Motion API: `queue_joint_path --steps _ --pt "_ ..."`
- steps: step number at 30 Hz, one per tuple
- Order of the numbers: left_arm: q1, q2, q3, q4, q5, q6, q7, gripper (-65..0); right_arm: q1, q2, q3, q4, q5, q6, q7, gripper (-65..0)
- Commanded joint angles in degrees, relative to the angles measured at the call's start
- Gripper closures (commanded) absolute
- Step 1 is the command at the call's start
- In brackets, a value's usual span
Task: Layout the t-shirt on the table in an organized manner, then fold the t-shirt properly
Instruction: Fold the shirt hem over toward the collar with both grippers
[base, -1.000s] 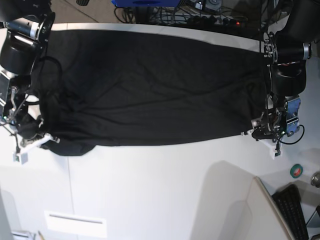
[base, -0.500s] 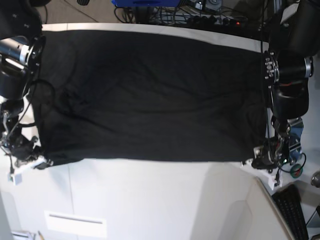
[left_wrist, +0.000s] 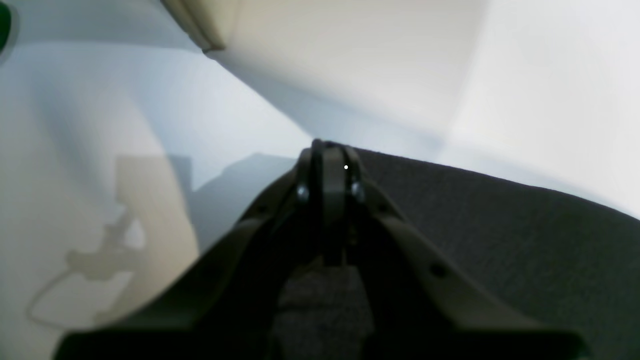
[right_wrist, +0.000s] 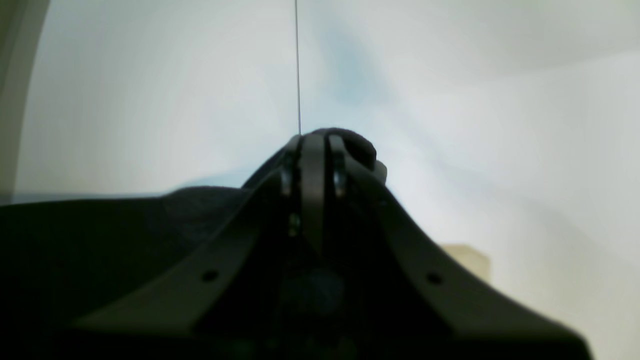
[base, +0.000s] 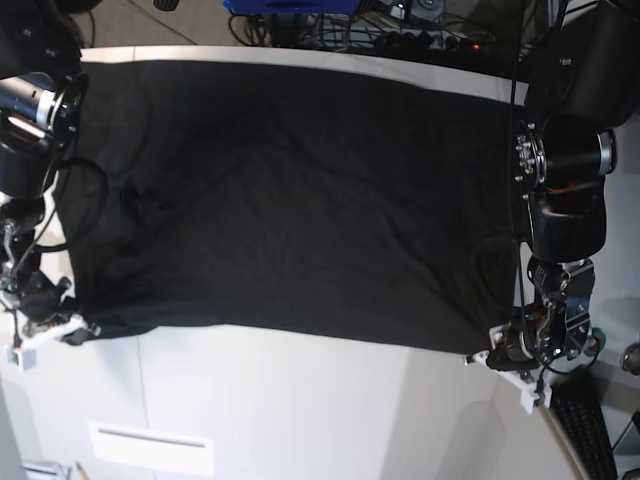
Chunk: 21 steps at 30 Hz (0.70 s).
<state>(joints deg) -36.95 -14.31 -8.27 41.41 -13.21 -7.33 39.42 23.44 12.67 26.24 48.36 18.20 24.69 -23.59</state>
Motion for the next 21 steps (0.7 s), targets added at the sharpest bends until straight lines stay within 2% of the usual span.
queue_joint_path --steps 1,4,11,16,21 --pt "-2.22 -0.51 -0.03 2.77 -0.11 -0.01 -1.31 0.0 1.92 1.0 0.09 1.0 1.01 0.5 1.57 0.0" --pt "-1.6 -0.51 -0.03 3.91 -0.11 -0.01 -1.22 0.0 1.04 1.0 0.09 1.0 1.01 0.5 1.57 0.0" --pt "6.66 -0.95 -0.03 5.49 -0.11 -0.01 -1.22 0.0 -3.62 1.09 0.09 1.09 1.01 0.5 1.4 0.0" --pt "13.43 -0.95 -0.47 13.67 -0.19 -0.1 -1.05 0.0 -5.38 1.88 0.09 1.71 1.01 0.5 1.31 0.0" --pt "16.07 -1.12 -0.65 20.88 -0.19 -0.1 6.95 0.0 -8.63 2.24 0.09 7.69 1.01 0.5 1.05 0.0"
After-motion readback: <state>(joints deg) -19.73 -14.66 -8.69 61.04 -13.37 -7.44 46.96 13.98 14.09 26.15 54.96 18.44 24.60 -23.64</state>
